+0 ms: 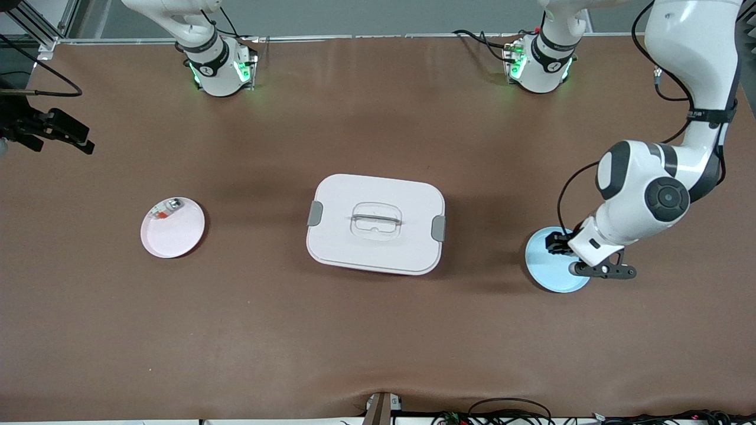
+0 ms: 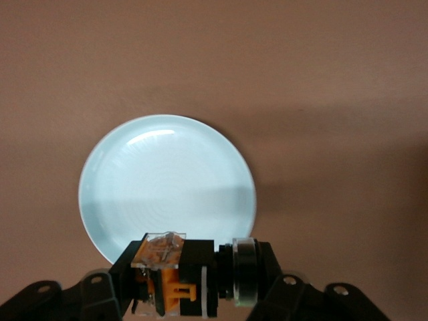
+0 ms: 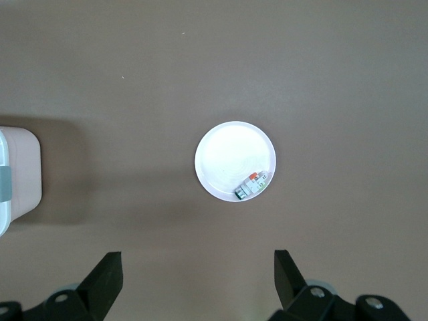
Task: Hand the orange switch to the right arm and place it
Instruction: 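Lift the switch with the left gripper while the right gripper approaches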
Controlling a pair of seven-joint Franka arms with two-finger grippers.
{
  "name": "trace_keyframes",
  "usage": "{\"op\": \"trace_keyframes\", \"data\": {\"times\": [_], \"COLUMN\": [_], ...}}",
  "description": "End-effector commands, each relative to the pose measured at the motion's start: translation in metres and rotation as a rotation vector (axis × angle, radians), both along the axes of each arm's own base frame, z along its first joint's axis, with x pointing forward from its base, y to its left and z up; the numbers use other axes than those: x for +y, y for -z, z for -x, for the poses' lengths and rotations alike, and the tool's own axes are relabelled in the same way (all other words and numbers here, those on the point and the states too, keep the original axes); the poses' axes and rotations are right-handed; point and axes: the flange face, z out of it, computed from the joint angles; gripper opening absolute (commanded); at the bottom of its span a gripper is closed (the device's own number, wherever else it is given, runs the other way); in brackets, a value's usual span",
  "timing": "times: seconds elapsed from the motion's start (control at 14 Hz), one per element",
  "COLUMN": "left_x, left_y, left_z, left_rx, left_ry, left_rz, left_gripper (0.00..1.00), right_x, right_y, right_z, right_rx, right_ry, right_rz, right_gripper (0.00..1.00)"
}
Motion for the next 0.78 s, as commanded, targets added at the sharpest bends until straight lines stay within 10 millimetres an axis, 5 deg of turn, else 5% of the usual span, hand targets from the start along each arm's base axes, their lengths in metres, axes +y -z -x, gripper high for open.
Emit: {"op": "trace_keyframes", "data": {"times": [0.0, 0.43, 0.71], "left_x": [-0.037, -0.103, -0.142], "left_y": [-0.032, -0.083, -0.112], "left_z": [0.006, 0.012, 0.022], "left_rx": [0.038, 0.113, 0.211], "left_ry": [-0.112, -0.323, -0.453], "left_rz": [0.037, 0.171, 0.232], "left_gripper": [0.00, 0.00, 0.00], "right_x": [0.001, 0.000, 0.043], "right_y": [-0.005, -0.004, -0.002], "right_z": [0.001, 0.002, 0.005], "right_rx": [-0.002, 0.010, 0.038], "right_ry": [-0.007, -0.001, -0.057], "right_rz": [-0.007, -0.008, -0.004], "right_gripper": [1.00, 1.00, 1.00]}}
